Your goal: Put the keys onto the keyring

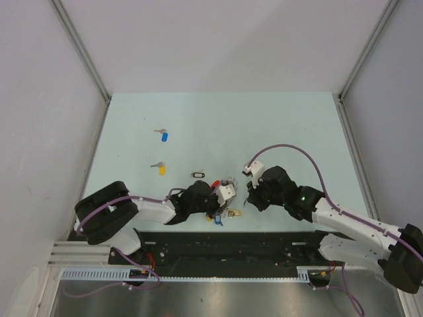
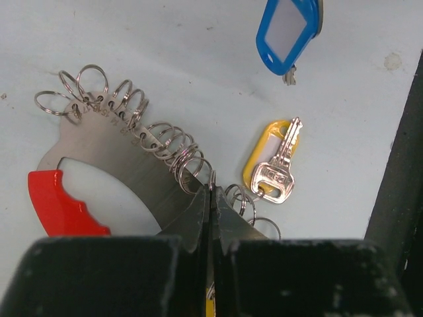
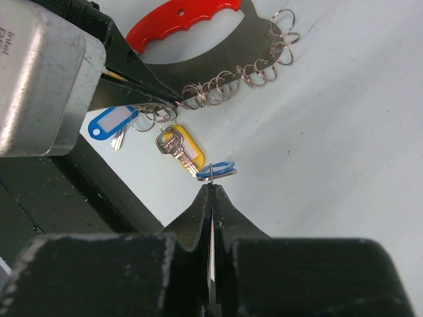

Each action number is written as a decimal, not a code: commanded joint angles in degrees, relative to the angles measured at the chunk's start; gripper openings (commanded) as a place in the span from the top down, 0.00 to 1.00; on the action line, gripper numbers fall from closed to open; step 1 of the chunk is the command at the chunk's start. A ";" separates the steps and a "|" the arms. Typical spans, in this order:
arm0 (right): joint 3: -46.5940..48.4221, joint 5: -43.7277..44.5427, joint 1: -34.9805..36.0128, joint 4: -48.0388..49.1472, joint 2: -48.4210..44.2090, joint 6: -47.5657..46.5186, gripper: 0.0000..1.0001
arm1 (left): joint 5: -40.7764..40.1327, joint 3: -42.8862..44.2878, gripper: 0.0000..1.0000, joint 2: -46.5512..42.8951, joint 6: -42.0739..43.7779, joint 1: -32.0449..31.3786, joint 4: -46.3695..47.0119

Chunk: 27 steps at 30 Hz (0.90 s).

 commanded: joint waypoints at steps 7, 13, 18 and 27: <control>0.29 -3.06 2.31 4.64 2.92 -4.16 1.00 | 4.28 -3.89 1.00 -5.21 2.47 0.44 5.91; 0.29 -3.42 3.46 6.67 4.32 -6.27 1.00 | 7.35 -5.57 1.00 -7.85 4.31 1.23 7.85; 0.29 -4.56 3.98 8.16 5.55 -6.97 1.00 | 9.29 -6.97 1.00 -9.78 4.84 1.75 9.61; 1.78 -5.00 6.53 7.81 7.23 -11.01 1.00 | 14.20 -9.17 1.00 -12.16 5.72 3.42 12.24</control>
